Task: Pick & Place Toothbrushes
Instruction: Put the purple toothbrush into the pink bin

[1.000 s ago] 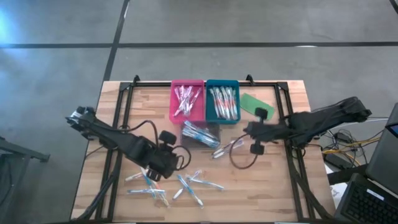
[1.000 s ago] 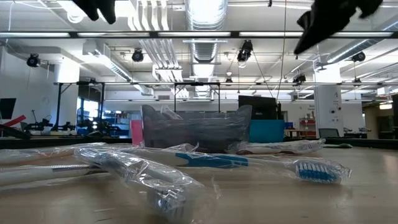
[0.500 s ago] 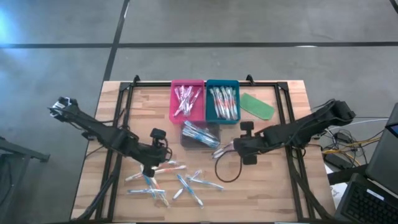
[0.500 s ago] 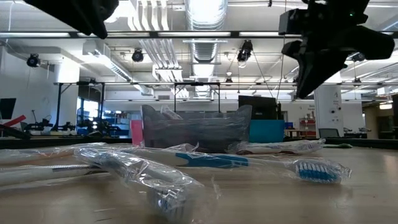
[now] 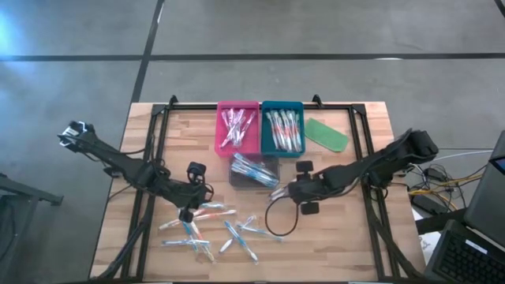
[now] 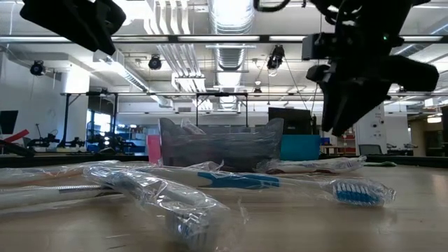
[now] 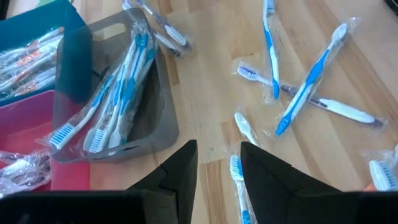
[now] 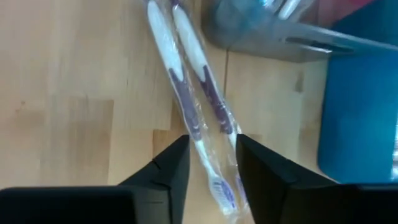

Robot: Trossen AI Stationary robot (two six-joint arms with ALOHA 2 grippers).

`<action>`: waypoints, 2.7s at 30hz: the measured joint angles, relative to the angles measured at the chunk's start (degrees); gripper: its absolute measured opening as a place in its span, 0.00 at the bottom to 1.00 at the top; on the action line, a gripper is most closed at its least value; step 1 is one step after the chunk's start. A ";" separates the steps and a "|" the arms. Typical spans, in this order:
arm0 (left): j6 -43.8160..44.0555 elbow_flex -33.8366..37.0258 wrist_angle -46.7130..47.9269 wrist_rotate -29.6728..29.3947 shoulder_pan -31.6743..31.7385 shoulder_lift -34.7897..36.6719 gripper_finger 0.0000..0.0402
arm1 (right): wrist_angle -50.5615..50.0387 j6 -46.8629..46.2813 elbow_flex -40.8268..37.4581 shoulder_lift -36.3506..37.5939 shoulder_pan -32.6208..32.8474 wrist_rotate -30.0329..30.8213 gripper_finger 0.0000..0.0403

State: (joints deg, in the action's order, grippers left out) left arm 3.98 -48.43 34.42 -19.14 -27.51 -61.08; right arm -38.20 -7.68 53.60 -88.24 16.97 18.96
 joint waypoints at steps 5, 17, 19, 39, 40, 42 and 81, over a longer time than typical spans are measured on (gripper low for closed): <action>-0.01 0.01 -0.31 0.00 0.00 -0.07 0.32 | 0.21 0.29 -0.53 -4.30 0.00 0.02 0.40; 0.51 -0.01 -0.34 -0.02 0.00 -0.09 0.32 | 3.08 0.68 -0.52 -13.13 -0.22 -3.40 0.41; 0.51 -0.01 -0.34 -0.02 0.00 -0.09 0.32 | 3.06 0.18 -0.52 -13.11 -0.24 -4.99 0.37; 3.33 -0.01 -1.60 -0.05 -0.04 -0.11 0.31 | 2.57 -3.87 0.34 -8.05 2.14 -24.94 0.02; 3.78 -0.01 -2.14 -0.09 -0.04 -0.11 0.31 | 2.79 -3.72 0.85 -7.37 2.70 -24.57 0.02; 4.55 -0.01 -3.57 -0.13 -0.04 -0.11 0.31 | 2.79 -2.77 1.87 -6.14 4.13 -23.41 0.01; 24.03 5.48 -35.29 0.64 3.62 -0.22 0.31 | 1.68 83.23 32.49 -15.75 19.50 55.77 0.02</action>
State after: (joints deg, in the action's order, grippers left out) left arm 28.01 -42.95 -0.88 -18.49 -23.89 -61.30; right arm -36.51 75.55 86.09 -103.98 36.47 74.73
